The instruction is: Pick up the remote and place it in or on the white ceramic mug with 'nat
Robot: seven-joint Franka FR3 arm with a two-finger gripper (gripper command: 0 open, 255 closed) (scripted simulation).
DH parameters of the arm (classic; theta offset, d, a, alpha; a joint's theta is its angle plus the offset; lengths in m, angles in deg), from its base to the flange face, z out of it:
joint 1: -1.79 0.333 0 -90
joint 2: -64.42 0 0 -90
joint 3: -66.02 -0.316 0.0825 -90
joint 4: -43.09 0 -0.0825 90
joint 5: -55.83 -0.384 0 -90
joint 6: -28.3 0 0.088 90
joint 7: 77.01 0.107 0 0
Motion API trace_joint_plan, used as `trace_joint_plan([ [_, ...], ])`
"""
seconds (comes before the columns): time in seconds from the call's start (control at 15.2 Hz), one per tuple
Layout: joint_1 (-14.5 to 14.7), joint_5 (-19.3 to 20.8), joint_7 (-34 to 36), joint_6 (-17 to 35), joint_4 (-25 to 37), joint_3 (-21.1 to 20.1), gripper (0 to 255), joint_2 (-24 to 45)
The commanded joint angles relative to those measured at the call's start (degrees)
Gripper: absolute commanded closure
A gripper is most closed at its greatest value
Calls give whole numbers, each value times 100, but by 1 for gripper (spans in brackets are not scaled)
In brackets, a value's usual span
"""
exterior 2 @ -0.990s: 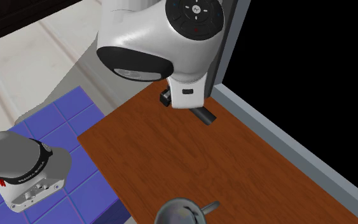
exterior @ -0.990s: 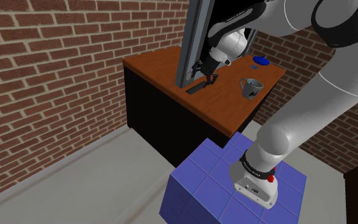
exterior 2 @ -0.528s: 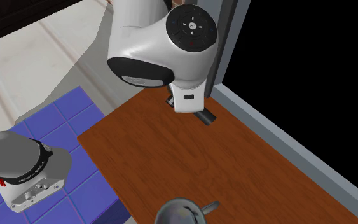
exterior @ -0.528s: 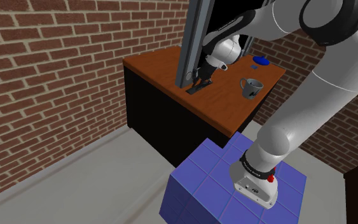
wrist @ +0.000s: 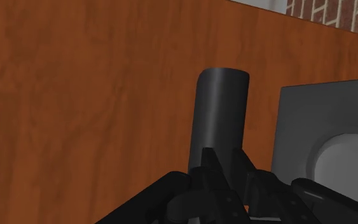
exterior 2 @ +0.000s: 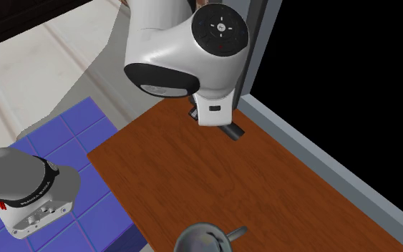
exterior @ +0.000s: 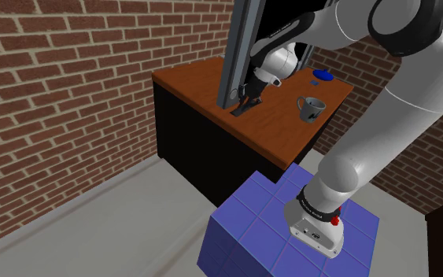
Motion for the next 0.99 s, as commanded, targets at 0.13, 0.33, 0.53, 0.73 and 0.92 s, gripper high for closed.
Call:
trace_joint_plan([
  [0.13,-1,217,215,-234,52,0,255,-140],
  [0.33,-14,359,361,-437,121,4,255,-303],
  [0.53,-30,486,495,-645,202,4,255,-453],
  [0.73,-45,597,618,-855,297,1,255,-592],
  [0.92,-60,696,733,-1068,403,-4,255,-719],
])
